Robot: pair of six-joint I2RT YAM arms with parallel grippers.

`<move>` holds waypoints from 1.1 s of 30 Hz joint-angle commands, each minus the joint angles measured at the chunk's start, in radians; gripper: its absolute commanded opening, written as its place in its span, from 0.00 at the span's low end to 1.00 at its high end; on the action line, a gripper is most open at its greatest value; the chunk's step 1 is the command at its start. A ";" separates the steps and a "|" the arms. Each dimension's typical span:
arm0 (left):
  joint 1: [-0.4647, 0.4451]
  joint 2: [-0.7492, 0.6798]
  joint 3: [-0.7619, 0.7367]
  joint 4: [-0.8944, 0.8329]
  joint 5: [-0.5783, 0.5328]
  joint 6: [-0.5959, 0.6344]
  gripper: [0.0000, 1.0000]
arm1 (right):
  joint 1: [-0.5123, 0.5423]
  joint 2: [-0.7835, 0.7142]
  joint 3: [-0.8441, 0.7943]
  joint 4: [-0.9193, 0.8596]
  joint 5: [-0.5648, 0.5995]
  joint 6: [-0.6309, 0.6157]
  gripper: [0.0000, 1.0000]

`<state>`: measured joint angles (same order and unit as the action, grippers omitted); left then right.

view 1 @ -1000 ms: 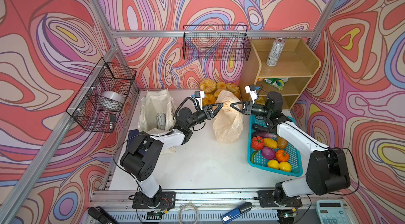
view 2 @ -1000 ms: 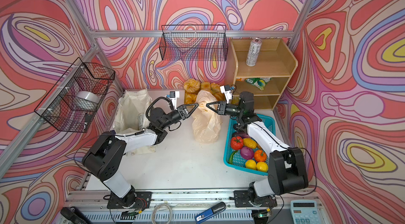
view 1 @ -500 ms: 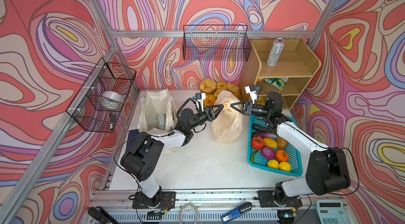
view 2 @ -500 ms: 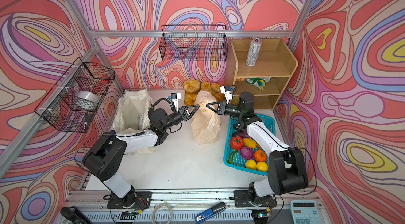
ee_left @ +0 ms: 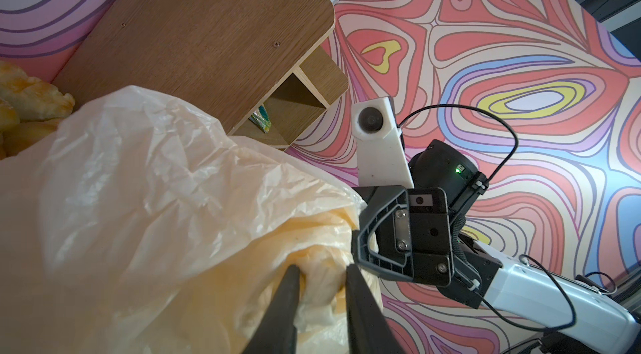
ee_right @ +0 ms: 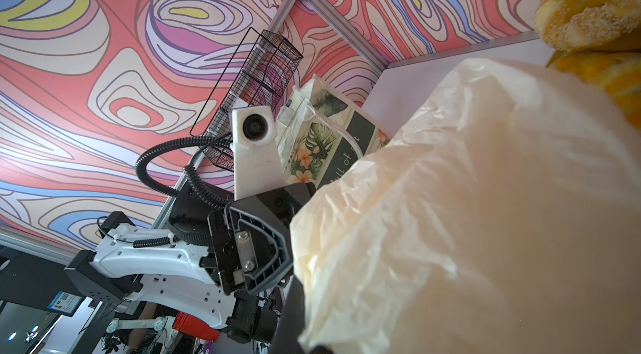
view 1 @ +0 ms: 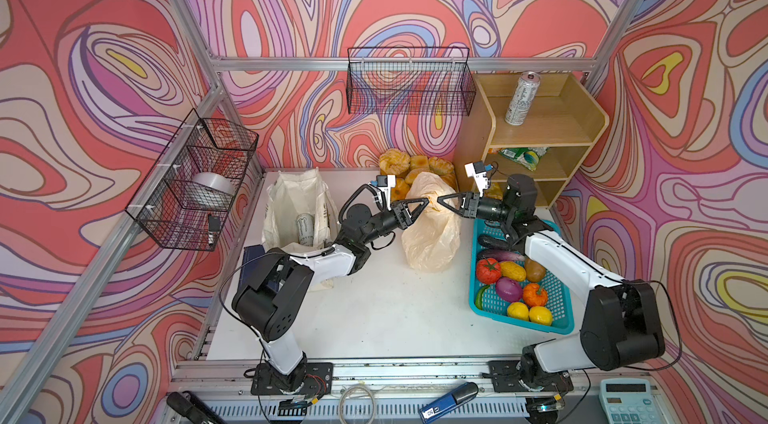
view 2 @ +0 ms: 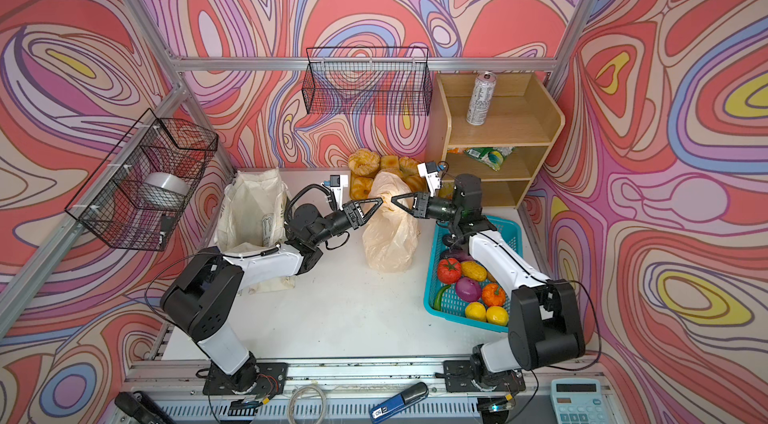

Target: Place the mixed food into the grocery bags and tie them

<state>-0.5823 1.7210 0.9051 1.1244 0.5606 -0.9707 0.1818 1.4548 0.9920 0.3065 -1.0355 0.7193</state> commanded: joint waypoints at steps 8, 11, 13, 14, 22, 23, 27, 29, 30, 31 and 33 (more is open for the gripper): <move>0.015 0.051 -0.007 0.137 -0.036 -0.052 0.00 | -0.005 -0.033 0.016 -0.044 0.028 -0.031 0.27; 0.043 0.094 -0.005 0.210 -0.018 -0.117 0.00 | -0.034 -0.084 0.045 -0.190 0.126 -0.110 0.49; 0.057 0.111 0.004 0.218 0.007 -0.134 0.00 | -0.077 -0.119 0.042 -0.240 0.188 -0.108 0.51; 0.060 0.119 0.009 0.214 0.017 -0.134 0.00 | -0.096 -0.131 0.043 -0.276 0.220 -0.113 0.51; 0.069 0.157 0.026 0.177 0.069 -0.134 0.00 | -0.132 -0.087 0.044 -0.572 0.405 -0.212 0.49; 0.068 0.161 0.025 0.178 0.074 -0.135 0.00 | -0.131 -0.077 0.039 -0.578 0.403 -0.212 0.49; 0.069 0.173 0.025 0.167 0.091 -0.126 0.00 | -0.111 -0.050 0.022 -0.585 0.410 -0.223 0.50; 0.068 0.184 0.023 0.172 0.103 -0.126 0.00 | -0.083 -0.031 0.035 -0.607 0.427 -0.242 0.51; 0.068 0.189 0.023 0.171 0.105 -0.127 0.00 | -0.066 -0.022 0.041 -0.612 0.436 -0.249 0.51; 0.068 0.193 0.020 0.172 0.104 -0.128 0.00 | -0.047 -0.016 0.047 -0.616 0.440 -0.252 0.51; 0.068 0.201 0.018 0.172 0.107 -0.128 0.00 | 0.007 -0.002 0.063 -0.620 0.451 -0.262 0.52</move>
<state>-0.5152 1.8973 0.9054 1.2499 0.6380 -1.0962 0.1303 1.4330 1.0267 -0.2806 -0.6147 0.4973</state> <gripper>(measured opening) 0.047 0.520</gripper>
